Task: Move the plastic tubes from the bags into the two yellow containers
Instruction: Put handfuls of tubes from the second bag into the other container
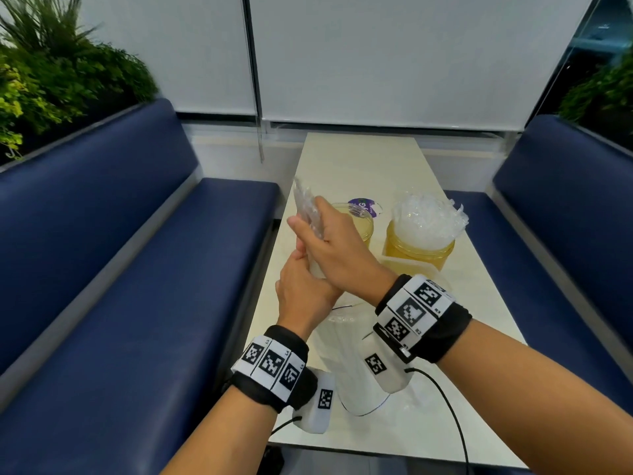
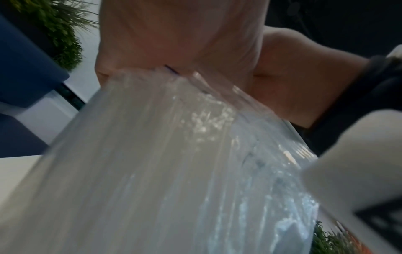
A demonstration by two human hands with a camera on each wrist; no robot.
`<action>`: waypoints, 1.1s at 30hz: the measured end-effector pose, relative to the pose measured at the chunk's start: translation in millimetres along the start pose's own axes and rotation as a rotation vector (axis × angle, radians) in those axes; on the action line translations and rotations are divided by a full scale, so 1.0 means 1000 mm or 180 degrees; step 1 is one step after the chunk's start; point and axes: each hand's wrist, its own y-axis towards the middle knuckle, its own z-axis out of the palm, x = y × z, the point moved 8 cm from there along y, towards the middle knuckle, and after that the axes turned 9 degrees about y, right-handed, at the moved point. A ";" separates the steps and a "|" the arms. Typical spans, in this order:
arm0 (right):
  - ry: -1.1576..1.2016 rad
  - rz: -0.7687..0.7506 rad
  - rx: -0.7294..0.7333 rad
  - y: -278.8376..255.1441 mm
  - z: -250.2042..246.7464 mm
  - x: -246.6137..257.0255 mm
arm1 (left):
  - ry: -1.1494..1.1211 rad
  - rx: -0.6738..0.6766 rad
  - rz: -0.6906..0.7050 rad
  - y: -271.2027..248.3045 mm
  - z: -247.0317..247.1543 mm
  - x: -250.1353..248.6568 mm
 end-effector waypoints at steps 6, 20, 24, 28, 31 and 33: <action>0.0220 -0.0507 -0.0683 0.024 -0.011 0.036 | -0.0412 0.0044 -0.0432 -0.005 -0.003 0.006; 0.1118 -0.1499 -0.1780 0.066 -0.092 0.131 | -0.0458 -0.0065 -0.0405 -0.009 -0.021 0.035; 0.1251 -0.1600 -0.2137 0.080 -0.124 0.125 | -0.0482 -0.0065 -0.0401 -0.009 -0.027 0.056; 0.0947 -0.1515 -0.2356 0.097 -0.140 0.087 | -0.0678 -0.0110 -0.0568 -0.015 -0.036 0.084; 0.0708 -0.1309 -0.2417 0.113 -0.141 0.040 | -0.0855 -0.0107 -0.0674 -0.020 -0.041 0.100; 0.0584 -0.1152 -0.2364 0.121 -0.135 0.009 | -0.0879 -0.0148 -0.0698 -0.023 -0.045 0.110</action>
